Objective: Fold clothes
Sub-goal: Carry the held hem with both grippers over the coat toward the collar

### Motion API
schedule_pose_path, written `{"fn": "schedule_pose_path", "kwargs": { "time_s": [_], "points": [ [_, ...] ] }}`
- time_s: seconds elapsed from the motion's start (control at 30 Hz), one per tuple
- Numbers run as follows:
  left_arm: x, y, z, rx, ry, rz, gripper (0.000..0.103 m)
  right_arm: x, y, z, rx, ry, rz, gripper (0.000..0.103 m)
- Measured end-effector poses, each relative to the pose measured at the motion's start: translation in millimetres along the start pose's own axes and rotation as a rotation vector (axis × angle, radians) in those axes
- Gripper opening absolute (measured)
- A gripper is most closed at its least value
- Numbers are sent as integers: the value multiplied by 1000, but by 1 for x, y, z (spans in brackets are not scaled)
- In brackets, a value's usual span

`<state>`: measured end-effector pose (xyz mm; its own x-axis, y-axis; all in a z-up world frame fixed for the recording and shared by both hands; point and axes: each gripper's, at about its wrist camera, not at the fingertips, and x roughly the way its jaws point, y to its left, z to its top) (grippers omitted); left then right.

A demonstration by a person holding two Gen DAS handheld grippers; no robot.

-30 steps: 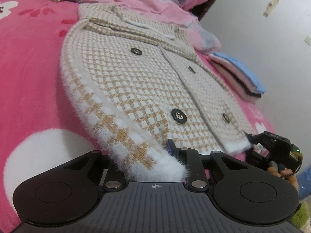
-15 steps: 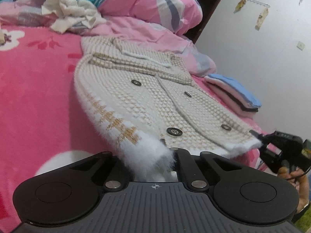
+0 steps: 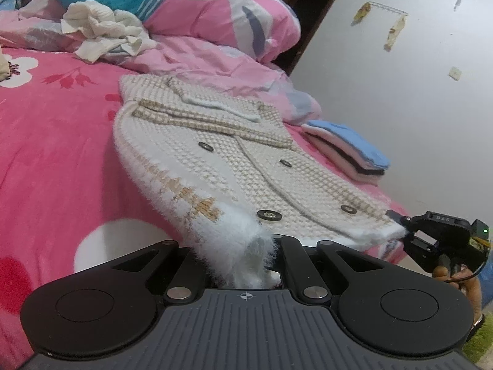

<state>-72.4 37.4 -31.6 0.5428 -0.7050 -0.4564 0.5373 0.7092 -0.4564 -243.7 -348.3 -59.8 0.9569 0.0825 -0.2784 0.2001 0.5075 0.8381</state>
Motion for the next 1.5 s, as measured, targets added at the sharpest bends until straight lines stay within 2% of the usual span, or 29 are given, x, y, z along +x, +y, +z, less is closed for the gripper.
{"fn": "schedule_pose_path", "kwargs": {
  "time_s": [0.43, 0.63, 0.83, 1.17, 1.33, 1.5],
  "points": [
    [-50, -13, -27, 27, 7, -89, 3, -71, 7, -37, -19, 7, -26, 4],
    [-46, -7, -29, -12, 21, -101, 3, -70, 3, -38, -12, 10, -36, 5],
    [-45, -4, -26, -15, 3, -123, 3, -68, 17, -33, -79, 2, -55, 5],
    [-33, 12, 2, -81, -63, -192, 3, -37, 67, -5, -268, -65, -56, 5],
    [-13, 29, 29, -146, -119, -215, 3, 0, 81, 15, -312, -86, -53, 5],
    [22, 42, 59, -163, -137, -186, 4, 45, 87, 38, -333, -93, -56, 5]
  ]
}}
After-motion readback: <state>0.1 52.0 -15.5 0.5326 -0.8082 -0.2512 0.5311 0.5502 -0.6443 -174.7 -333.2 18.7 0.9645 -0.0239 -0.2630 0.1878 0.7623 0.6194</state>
